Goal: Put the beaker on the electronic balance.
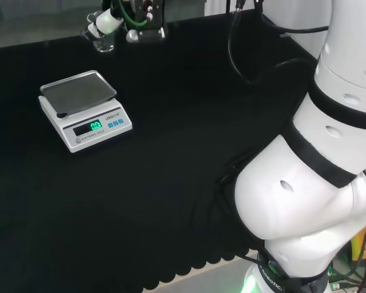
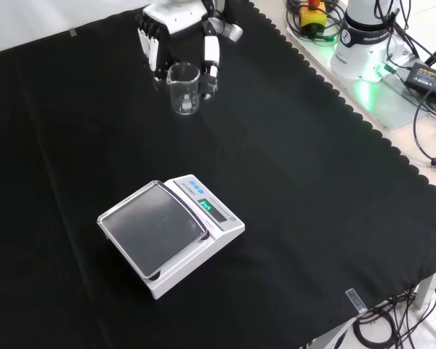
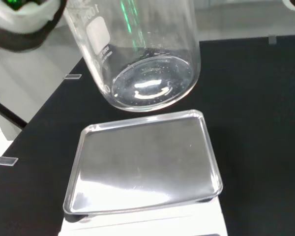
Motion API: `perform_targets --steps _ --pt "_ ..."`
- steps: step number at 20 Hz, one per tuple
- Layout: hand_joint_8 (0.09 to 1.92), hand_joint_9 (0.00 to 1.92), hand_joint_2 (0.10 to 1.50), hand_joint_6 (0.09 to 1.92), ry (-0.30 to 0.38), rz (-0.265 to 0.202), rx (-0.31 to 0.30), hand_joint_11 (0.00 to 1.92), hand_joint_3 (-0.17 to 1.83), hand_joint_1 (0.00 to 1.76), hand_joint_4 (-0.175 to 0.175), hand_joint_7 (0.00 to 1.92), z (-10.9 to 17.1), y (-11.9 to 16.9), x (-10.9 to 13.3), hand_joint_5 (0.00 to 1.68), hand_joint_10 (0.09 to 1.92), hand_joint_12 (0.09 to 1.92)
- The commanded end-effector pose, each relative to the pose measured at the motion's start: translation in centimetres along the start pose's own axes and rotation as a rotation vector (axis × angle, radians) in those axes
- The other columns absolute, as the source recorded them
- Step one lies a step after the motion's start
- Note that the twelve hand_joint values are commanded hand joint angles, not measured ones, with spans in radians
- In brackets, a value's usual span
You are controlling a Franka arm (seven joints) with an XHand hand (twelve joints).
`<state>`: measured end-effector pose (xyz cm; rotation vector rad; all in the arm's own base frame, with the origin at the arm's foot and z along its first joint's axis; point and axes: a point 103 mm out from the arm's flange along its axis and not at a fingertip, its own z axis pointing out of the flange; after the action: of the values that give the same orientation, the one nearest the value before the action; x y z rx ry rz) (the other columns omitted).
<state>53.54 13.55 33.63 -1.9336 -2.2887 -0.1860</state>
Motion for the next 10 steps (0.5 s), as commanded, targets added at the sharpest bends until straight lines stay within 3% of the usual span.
perform_targets --steps 1,10 --pt "0.57 1.83 0.62 0.55 0.078 0.03 0.075 1.53 0.69 1.21 -0.175 1.65 4.9 0.8 1.9 1.35 0.41 0.7" --pt "0.58 1.83 0.61 0.56 0.064 0.017 0.089 1.53 0.7 1.21 -0.175 1.66 9.0 3.6 6.0 1.34 0.42 0.7"
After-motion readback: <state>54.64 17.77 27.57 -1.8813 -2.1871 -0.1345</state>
